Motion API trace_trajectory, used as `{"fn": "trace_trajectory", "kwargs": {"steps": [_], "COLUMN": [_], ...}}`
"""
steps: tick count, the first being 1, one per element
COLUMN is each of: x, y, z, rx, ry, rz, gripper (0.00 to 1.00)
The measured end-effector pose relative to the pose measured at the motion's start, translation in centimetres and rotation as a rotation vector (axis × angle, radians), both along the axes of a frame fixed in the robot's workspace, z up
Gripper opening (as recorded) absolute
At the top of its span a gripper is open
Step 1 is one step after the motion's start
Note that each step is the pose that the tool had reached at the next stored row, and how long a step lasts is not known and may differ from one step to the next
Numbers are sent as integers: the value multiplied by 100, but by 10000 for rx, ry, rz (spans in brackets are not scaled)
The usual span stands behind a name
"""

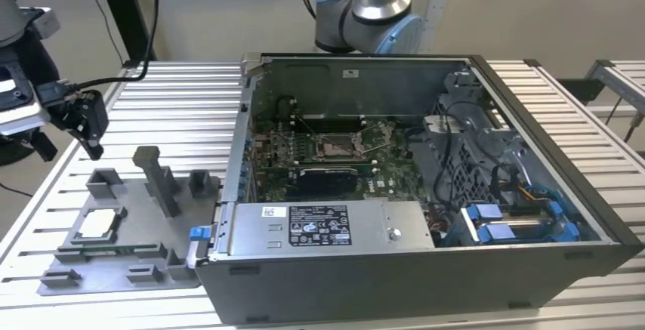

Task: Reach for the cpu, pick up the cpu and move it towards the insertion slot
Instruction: 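Pick up the cpu and move it towards the insertion slot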

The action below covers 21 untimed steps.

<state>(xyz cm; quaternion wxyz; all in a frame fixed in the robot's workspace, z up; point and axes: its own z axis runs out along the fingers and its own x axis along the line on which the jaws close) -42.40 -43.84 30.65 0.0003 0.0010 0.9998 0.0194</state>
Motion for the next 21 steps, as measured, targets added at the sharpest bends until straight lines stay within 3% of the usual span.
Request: {"fn": "trace_trajectory", "kwargs": {"steps": [21], "x": [-3], "y": [0], "z": [-326], "rx": [0], "ry": [-1], "rz": [-103], "gripper": [100]}}
